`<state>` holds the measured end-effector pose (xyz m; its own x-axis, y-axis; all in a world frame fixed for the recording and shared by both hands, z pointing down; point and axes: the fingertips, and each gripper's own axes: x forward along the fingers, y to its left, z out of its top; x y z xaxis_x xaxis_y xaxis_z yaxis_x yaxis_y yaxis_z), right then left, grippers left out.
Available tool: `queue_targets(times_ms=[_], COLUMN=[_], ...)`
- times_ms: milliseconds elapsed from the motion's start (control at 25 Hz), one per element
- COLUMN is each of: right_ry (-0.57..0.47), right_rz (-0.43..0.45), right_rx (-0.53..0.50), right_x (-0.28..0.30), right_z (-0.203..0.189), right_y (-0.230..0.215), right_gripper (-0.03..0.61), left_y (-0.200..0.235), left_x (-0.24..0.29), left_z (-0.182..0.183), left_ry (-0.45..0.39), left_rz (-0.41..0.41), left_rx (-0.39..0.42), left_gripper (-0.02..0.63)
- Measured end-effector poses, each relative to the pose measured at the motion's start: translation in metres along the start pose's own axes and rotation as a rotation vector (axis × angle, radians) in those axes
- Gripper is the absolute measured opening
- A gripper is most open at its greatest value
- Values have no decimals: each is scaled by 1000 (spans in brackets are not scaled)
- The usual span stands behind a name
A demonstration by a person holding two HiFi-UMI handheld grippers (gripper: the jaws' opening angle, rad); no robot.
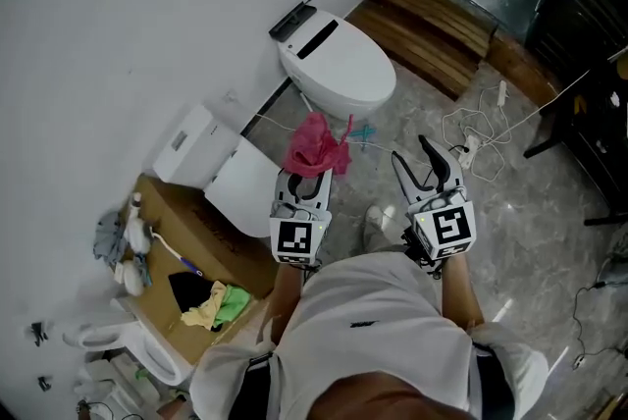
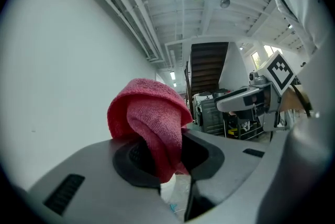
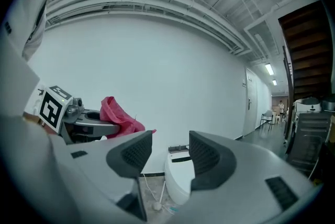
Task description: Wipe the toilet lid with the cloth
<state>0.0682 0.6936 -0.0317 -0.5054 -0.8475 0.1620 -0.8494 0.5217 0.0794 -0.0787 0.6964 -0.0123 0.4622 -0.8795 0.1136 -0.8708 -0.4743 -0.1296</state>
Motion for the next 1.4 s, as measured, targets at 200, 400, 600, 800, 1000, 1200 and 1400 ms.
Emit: queue_targets(times_ms=[200, 400, 600, 800, 1000, 1200, 1400], right_ry=[-2, -9, -10, -14, -6, -2, 5], right_rz=[31, 58, 82, 90, 88, 85, 88], right_rx=[6, 20, 25, 30, 29, 26, 24], right_x=[32, 54, 73, 92, 112, 141, 184], right_z=[0, -3, -7, -12, -18, -17, -17], right_y=[-45, -90, -124, -146, -161, -178, -196], right_gripper=[218, 218, 218, 218, 218, 218, 218], left_y=[0, -3, -8, -7, 2, 16, 41], left_x=[51, 98, 133, 159, 183, 215, 255], left_z=[5, 11, 15, 11, 7, 6, 5], left_ry=[2, 22, 15, 36, 43, 38, 21], left_rz=[26, 56, 80, 85, 83, 75, 69], left_rx=[0, 16, 7, 13, 20, 24, 16], left_gripper=[109, 109, 109, 109, 109, 109, 109])
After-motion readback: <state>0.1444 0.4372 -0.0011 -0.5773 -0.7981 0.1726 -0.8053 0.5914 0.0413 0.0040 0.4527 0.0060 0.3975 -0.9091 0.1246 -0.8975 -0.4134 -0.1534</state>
